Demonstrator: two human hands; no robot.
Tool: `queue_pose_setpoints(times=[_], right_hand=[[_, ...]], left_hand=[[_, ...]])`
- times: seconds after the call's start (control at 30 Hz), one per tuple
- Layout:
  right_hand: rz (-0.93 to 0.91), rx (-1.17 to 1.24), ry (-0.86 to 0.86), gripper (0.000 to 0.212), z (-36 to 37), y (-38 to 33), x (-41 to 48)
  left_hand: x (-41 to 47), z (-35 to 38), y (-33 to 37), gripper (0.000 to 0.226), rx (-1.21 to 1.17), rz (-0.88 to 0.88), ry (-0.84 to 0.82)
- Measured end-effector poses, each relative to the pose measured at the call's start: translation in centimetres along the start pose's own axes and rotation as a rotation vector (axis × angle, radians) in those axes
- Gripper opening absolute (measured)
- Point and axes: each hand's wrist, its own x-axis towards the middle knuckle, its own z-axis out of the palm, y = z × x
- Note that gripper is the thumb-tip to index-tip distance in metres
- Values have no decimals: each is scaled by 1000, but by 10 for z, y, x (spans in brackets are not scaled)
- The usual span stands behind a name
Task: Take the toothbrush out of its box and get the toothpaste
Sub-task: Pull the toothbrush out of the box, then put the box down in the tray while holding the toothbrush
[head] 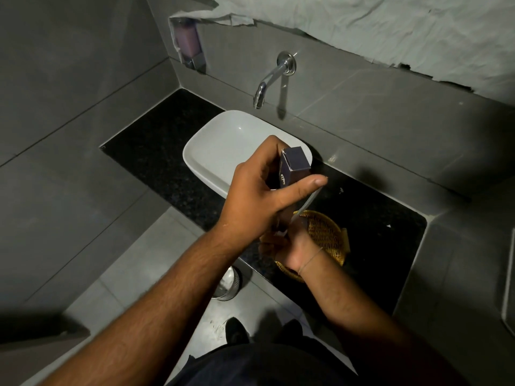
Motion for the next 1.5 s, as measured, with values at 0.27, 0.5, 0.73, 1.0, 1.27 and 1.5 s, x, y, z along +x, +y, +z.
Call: queue_pose_setpoints(times=[0.27,0.5,0.73,1.0,1.27,1.5], right_hand=[[137,11,210,38,-43,26,9],[114,34,504,45,-74,30,2],[75,70,603,36,-87,50,-15],[124,75,783,59,-99,91,-57],[66,113,978,38,-93,113,-80],[-13,45,945,46,-62,109,-58]], left_hand=[[8,-40,-9,27,14,-24,248],[-75,-153,-119,22,155,-435,584],[-196,-166,-251,24,189,-928,750],[-200,-159,-387,41,407,-1269,332],[-229,-162,-397,45,352,-1491,250],[-244,-175,-347,29,315,-1312,382]])
